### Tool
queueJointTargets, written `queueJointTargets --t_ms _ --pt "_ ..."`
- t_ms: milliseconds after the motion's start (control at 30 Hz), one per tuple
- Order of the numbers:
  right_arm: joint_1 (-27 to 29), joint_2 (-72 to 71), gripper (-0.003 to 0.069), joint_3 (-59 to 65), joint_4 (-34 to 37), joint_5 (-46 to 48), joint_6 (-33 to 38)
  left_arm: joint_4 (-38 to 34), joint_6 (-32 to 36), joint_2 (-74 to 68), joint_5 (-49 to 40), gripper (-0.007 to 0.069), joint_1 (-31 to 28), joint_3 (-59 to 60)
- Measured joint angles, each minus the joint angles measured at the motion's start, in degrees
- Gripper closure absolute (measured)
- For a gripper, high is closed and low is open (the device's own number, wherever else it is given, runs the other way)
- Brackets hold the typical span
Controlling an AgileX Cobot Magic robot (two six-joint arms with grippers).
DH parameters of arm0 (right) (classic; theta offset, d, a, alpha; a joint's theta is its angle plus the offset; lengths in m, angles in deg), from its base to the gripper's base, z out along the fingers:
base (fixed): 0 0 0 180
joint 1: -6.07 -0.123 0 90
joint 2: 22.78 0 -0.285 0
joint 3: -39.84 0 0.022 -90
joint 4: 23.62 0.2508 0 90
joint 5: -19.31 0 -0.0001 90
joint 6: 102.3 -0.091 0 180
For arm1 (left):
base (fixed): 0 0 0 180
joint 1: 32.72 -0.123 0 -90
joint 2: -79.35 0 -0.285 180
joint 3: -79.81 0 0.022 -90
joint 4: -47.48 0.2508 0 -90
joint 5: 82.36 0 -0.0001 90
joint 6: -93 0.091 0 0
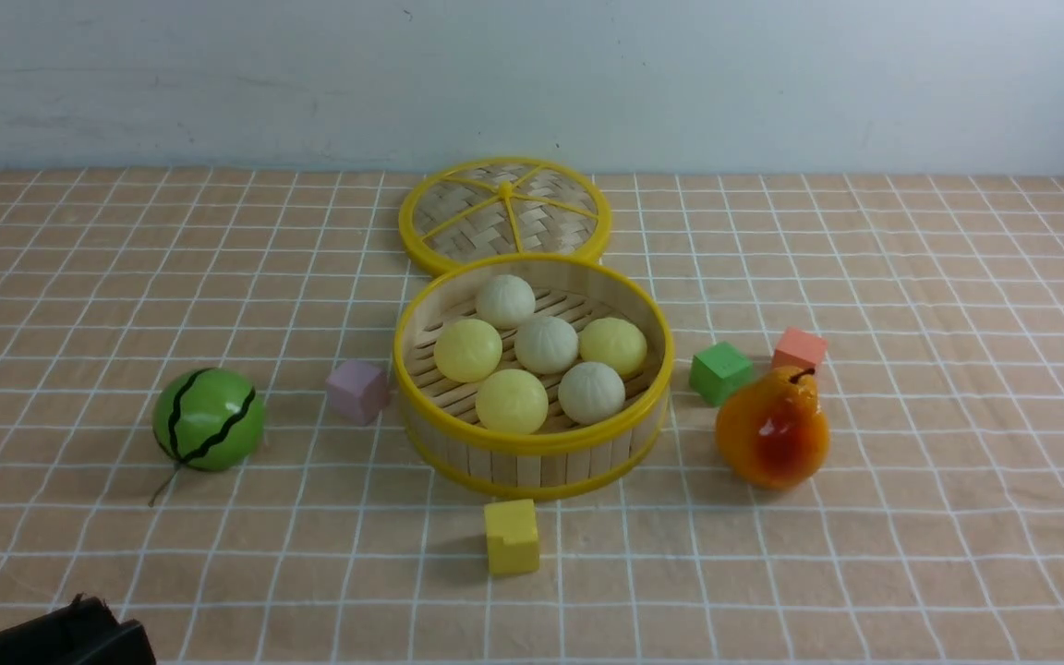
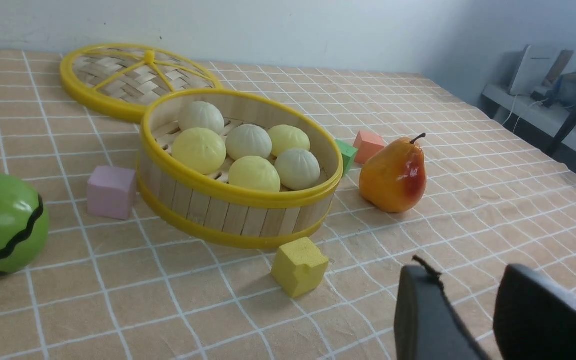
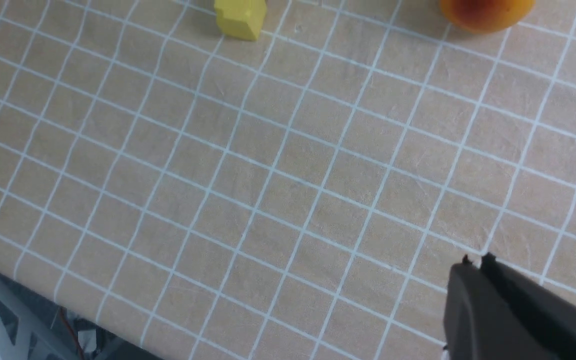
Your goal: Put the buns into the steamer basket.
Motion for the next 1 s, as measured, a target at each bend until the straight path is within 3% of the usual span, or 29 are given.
queueJointTargets --t_ms 133,267,367,467,567,1000 --pt "6.52 -6.93 0.0656 6.09 -0.94 -4.15 1.79 0.00 0.00 0.00 0.00 0.0407 0.00 0.00" --pt "17.49 -25.24 0.0667 28.49 -1.49 -27.24 8.33 0.00 0.00 0.00 0.00 0.0405 0.00 0.00" --pt "21.63 -37.61 0.0669 46.80 -1.49 -40.99 9.81 0.00 0.00 0.00 -0.06 0.0398 0.00 0.00" --pt "22.94 -45.32 0.0669 59.37 -1.49 -47.36 9.43 0.00 0.00 0.00 -0.11 0.0396 0.00 0.00" --pt "23.22 -50.69 0.0669 66.31 -1.66 -48.16 7.86 0.00 0.00 0.00 -0.11 0.0396 0.00 0.00" --pt "23.27 -51.96 0.0669 66.54 -2.11 -48.84 5.59 0.00 0.00 0.00 -0.48 0.0389 0.00 0.00"
